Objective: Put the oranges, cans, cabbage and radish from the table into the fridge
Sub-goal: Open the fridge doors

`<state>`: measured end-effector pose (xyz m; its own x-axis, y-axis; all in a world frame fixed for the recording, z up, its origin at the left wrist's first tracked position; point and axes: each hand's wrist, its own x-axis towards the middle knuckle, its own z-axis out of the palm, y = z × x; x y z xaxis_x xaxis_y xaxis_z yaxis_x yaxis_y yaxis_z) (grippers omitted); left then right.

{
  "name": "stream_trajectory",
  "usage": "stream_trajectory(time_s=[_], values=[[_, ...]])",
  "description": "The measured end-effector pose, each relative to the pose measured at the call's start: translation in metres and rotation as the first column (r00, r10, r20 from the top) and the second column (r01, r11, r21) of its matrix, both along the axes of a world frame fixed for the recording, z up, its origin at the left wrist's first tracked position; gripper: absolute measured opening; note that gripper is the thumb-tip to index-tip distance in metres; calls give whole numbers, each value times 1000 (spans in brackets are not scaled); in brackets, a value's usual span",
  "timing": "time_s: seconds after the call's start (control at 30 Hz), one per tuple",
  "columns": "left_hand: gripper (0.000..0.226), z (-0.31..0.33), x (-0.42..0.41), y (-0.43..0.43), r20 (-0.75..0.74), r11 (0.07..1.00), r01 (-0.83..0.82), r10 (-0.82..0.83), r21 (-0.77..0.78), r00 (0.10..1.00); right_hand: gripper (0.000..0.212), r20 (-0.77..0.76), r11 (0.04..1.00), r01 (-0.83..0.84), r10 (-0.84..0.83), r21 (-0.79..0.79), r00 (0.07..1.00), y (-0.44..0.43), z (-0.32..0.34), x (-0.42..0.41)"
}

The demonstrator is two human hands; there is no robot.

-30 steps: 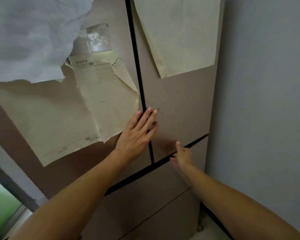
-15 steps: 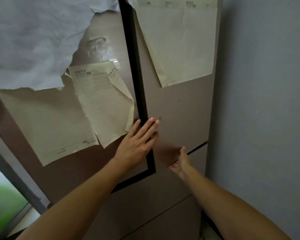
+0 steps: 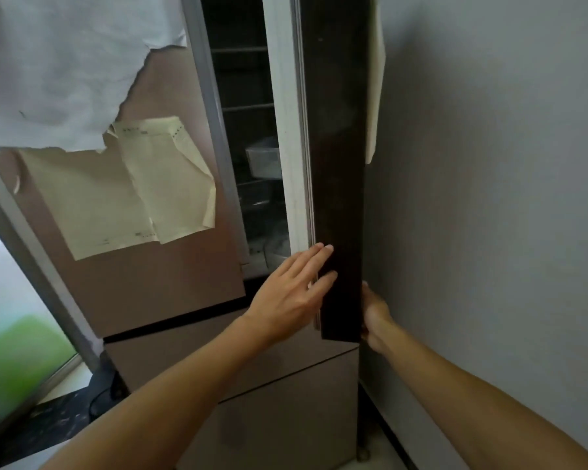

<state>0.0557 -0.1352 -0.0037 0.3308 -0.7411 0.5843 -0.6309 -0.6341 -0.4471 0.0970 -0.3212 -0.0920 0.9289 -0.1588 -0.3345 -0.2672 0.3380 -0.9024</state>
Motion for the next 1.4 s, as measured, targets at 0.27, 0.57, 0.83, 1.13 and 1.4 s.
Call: stream_trajectory(time_s=[0.27, 0.57, 0.83, 1.13, 1.4], values=[[38, 25, 6, -32, -151, 929, -198, 157, -312, 976, 59, -23, 981, 143, -147, -134, 989, -97, 6, -24], [66, 7, 71, -53, -432, 931, -309, 201, -196, 879, 30, 751, 69, 772, 299, -632, 589, -122, 51, -73], [57, -7, 89, -108, -469, 891, -141, -88, -432, 879, 54, 500, -415, 663, 440, -623, 746, -167, 32, -34], [38, -26, 98, -172, -393, 947, 8, -141, -322, 909, 76, 312, -363, 349, 159, -864, 937, -194, 31, -3], [33, -31, 103, -184, -290, 949, 2, -98, -315, 952, 87, 298, -245, 373, 293, -895, 908, -220, 33, 7]])
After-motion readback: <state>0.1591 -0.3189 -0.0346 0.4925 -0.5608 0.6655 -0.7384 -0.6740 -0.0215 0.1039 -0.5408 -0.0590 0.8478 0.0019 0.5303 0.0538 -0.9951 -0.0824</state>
